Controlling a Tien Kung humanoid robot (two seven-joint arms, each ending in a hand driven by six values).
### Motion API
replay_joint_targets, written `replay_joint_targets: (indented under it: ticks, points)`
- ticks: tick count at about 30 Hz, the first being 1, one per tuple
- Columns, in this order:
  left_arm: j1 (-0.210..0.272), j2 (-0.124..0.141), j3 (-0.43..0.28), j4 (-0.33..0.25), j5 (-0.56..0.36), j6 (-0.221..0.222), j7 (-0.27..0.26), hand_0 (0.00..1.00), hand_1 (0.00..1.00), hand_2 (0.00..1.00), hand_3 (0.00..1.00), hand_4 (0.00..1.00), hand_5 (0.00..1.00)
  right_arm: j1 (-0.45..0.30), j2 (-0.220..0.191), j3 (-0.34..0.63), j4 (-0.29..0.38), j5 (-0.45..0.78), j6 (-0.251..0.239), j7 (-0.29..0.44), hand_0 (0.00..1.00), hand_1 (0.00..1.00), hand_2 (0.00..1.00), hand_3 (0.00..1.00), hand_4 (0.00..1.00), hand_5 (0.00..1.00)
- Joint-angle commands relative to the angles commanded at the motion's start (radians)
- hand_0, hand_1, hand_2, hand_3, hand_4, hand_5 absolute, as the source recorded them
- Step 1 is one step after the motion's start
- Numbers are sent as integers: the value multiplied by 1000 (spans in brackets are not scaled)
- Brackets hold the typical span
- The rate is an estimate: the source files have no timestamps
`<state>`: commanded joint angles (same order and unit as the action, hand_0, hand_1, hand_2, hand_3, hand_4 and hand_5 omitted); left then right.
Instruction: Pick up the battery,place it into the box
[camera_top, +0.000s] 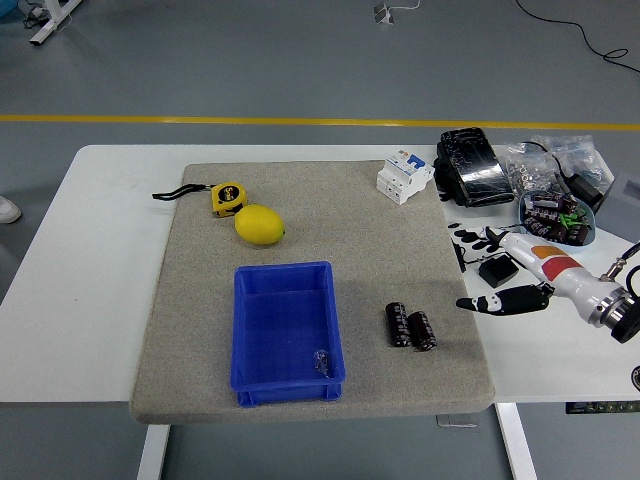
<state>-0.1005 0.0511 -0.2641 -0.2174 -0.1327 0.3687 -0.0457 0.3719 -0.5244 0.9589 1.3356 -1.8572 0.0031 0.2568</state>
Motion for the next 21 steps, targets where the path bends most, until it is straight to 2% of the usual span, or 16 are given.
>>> replay_joint_targets:
  ticks: [3, 4, 16, 21]
  points:
    - [1, 0, -3, 0, 6, 2, 2, 676, 685, 753, 601, 689, 576, 20, 0, -32, 1, -33, -3, -2, 769, 763, 807, 846, 998, 279]
    - [1, 0, -6, 0, 12, 3, 4, 669, 676, 740, 599, 688, 576, 28, 2, -45, 1, -47, -4, -4, 727, 735, 783, 818, 998, 278]
    - [1, 2, -30, -4, 73, 9, 25, 658, 674, 736, 596, 683, 573, 53, 64, -136, -37, -89, -16, -26, 716, 701, 746, 804, 998, 257]
    - [0, 2, -38, -4, 86, 10, 28, 658, 674, 736, 596, 683, 573, 63, 93, -174, -72, -84, -54, -14, 716, 701, 746, 804, 998, 257]
